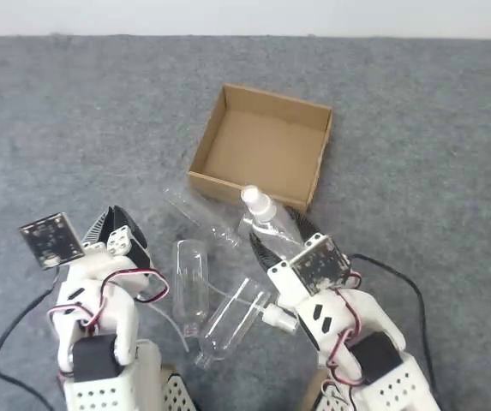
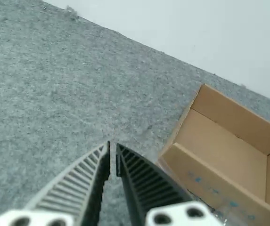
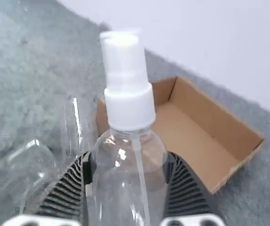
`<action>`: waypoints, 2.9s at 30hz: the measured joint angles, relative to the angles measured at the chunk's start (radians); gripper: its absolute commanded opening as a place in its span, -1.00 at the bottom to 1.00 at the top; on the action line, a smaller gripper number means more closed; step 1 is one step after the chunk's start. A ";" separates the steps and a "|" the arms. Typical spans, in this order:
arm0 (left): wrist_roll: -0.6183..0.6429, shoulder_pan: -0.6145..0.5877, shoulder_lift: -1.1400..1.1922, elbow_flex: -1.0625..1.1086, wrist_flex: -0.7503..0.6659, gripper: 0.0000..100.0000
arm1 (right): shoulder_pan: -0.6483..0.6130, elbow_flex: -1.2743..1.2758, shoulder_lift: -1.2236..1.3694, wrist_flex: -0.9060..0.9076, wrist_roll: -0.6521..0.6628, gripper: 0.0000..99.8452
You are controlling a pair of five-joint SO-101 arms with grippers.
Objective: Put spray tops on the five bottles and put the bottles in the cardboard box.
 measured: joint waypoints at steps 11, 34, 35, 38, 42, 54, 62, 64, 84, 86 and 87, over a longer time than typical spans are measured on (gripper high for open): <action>0.000 0.000 0.000 0.000 0.000 -0.98 | -0.002 -0.161 -0.002 -0.046 0.026 -0.99; 0.000 0.000 0.000 0.000 0.000 -0.97 | -0.003 -0.390 0.471 -0.460 0.071 -0.99; 0.000 0.000 0.000 0.000 0.000 -0.97 | -0.003 -0.408 0.529 -0.486 0.071 -0.99; 0.000 0.000 0.000 0.000 0.000 -0.97 | -0.003 -0.459 0.700 -0.555 0.071 -0.99; 0.000 0.000 0.000 0.000 0.000 -0.97 | -0.003 -0.532 0.911 -0.638 0.071 -0.99; 0.000 0.000 0.000 0.000 0.000 -0.97 | 0.006 -0.832 1.455 -0.724 0.071 -0.99; 0.000 0.000 0.000 0.000 0.000 -0.97 | 0.026 -1.022 1.692 -0.724 0.071 -0.99; 0.000 0.000 0.000 0.000 0.000 -0.97 | 0.026 -1.063 1.745 -0.724 0.071 -0.99; 0.000 0.000 0.000 0.000 0.000 -0.97 | 0.104 -1.304 2.186 -1.082 -0.106 -0.99; 0.000 0.000 0.000 0.000 0.000 -0.97 | 0.104 -1.318 2.229 -1.115 -0.107 -0.99; 0.000 0.000 0.000 0.000 0.000 -0.97 | 0.106 -1.336 2.254 -1.128 -0.107 -0.99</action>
